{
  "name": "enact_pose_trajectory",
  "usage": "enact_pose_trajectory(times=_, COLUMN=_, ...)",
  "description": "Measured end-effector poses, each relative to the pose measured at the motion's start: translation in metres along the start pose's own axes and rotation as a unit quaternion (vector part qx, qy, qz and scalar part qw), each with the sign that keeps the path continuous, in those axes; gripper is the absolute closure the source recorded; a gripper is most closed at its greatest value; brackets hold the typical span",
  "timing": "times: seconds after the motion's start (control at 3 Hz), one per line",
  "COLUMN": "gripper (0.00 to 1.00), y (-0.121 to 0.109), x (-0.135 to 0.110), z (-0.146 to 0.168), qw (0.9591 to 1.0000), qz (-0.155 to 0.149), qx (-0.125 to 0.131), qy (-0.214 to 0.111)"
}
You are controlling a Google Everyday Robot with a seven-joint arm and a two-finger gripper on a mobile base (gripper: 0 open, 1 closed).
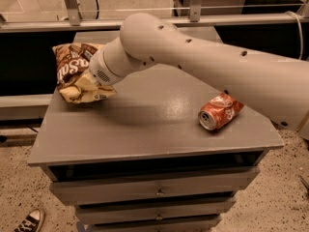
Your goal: Pick brown chip bag
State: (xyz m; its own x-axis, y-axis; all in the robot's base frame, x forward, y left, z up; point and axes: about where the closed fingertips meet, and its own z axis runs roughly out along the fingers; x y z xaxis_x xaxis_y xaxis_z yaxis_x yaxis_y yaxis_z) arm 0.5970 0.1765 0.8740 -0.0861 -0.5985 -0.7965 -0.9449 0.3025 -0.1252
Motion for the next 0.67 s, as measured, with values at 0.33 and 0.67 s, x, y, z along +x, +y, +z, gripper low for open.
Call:
enact_pose_trajectory(times=0.33, gripper=1.0, y=-0.008, x=-0.027, z=-0.017, qw=0.9972, qz=-0.003, qx=-0.002, qy=-0.075)
enact_pose_trajectory(times=0.67, gripper=1.0, y=-0.02, x=-0.052, z=-0.046, qw=0.9882, qz=-0.018, qx=-0.003, qy=-0.152)
